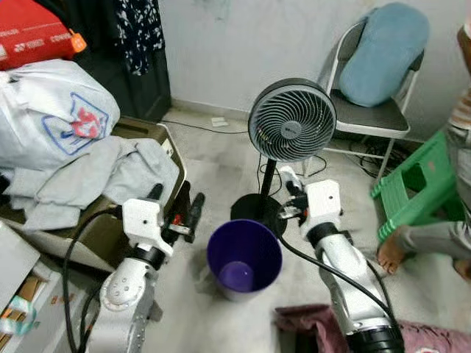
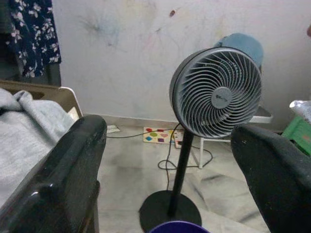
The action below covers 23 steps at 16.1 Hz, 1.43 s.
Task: Clean up the room
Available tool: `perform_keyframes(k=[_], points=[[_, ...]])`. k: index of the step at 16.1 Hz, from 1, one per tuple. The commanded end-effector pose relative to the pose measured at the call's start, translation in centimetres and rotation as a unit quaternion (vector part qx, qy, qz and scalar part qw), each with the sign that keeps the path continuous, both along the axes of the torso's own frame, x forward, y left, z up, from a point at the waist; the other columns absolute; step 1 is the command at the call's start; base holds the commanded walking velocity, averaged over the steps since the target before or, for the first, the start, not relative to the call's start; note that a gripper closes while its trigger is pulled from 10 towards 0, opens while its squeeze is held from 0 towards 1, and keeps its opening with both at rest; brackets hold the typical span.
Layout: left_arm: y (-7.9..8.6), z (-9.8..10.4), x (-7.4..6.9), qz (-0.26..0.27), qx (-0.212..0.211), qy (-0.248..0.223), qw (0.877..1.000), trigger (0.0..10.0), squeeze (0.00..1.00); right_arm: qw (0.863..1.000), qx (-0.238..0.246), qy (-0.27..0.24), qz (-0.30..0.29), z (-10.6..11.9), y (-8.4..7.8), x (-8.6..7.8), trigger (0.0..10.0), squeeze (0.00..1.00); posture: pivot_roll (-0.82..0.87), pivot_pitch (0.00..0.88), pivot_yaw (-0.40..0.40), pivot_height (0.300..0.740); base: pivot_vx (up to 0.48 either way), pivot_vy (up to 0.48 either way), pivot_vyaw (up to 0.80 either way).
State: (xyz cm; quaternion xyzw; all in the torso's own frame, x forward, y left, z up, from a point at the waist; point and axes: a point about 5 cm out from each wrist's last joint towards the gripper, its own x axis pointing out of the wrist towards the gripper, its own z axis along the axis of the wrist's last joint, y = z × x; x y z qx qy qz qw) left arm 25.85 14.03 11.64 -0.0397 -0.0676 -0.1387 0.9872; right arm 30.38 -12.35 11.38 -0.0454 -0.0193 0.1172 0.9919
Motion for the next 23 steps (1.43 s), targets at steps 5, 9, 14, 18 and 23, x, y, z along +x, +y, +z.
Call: perform_keyframes(k=[5, 9, 14, 18, 23], points=[[-0.17, 0.06, -0.03, 0.0, 0.001, 0.0, 1.0, 10.0, 0.0, 1.0, -0.001, -0.002, -0.001, 0.02, -0.27, 0.13, 10.0, 0.0, 0.05, 0.062, -0.05, 0.74, 0.273, 0.0, 0.0], [-0.08, -0.05, 0.05, 0.009, 0.005, 0.004, 1.0, 10.0, 0.0, 1.0, -0.007, -0.004, 0.001, -0.05, -0.15, 0.15, 10.0, 0.0, 0.05, 0.063, -0.049, 0.74, 0.064, 0.0, 0.2], [0.03, -0.05, 0.19, 0.018, 0.011, 0.004, 1.0, 10.0, 0.0, 1.0, -0.007, -0.006, 0.008, -0.06, 0.23, 0.19, 10.0, 0.0, 0.05, 0.061, -0.05, 0.74, 0.0, 0.0, 0.8], [-0.34, 0.14, 0.15, 0.005, 0.004, -0.002, 1.0, 10.0, 0.0, 1.0, -0.006, -0.007, 0.006, 0.01, 0.33, 0.33, 10.0, 0.0, 0.05, 0.062, -0.051, 0.74, 0.0, 0.0, 0.6], [-0.45, 0.14, 0.09, 0.001, 0.0, -0.001, 1.0, 10.0, 0.0, 1.0, 0.002, 0.006, -0.007, -0.25, 0.08, 0.37, 10.0, 0.0, 0.05, 0.063, -0.049, 0.74, 0.0, 0.0, 0.0]])
